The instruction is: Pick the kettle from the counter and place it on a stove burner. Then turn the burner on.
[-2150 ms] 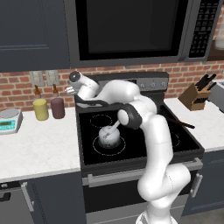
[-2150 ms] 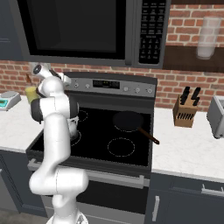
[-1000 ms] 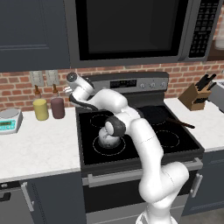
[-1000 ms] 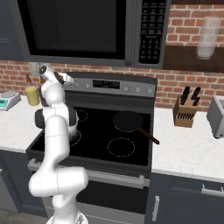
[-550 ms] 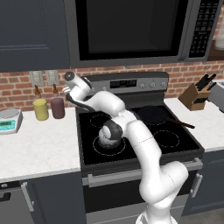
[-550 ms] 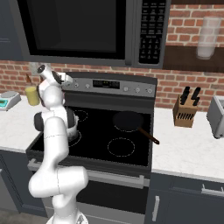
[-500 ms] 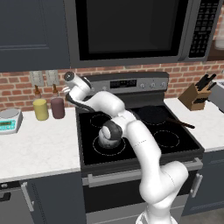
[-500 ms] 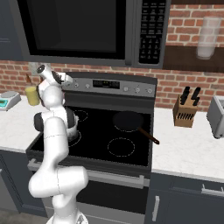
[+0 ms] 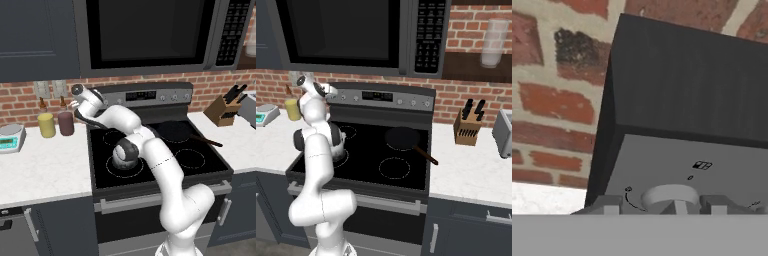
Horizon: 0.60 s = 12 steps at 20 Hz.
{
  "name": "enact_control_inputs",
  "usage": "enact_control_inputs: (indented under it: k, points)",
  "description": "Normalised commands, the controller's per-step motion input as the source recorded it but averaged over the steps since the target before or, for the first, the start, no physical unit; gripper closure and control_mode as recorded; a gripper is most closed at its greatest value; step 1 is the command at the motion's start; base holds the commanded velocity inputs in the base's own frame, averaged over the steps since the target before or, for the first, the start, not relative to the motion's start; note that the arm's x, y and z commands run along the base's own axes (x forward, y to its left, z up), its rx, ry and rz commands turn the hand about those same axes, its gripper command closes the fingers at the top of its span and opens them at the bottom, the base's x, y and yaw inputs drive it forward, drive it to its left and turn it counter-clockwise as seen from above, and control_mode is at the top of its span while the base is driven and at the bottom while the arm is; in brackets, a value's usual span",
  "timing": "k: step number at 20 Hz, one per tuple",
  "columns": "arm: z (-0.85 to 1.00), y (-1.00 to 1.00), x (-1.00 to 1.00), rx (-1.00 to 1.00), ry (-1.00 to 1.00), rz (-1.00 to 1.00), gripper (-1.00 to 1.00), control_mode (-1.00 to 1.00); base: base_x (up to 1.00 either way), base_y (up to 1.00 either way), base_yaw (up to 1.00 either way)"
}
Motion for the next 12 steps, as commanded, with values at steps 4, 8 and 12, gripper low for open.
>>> enact_control_inputs:
  k: [4, 8, 12]
  points:
    - [0.00, 0.00, 0.00, -0.16, -0.17, 0.16, 1.00, -1.00, 0.00, 0.00, 0.00]
    - [0.02, 0.00, 0.00, -0.25, -0.12, 0.23, 1.00, -1.00, 0.00, 0.00, 0.00]
    - [0.05, 0.00, 0.00, -0.28, -0.06, 0.25, 1.00, -1.00, 0.00, 0.00, 0.00]
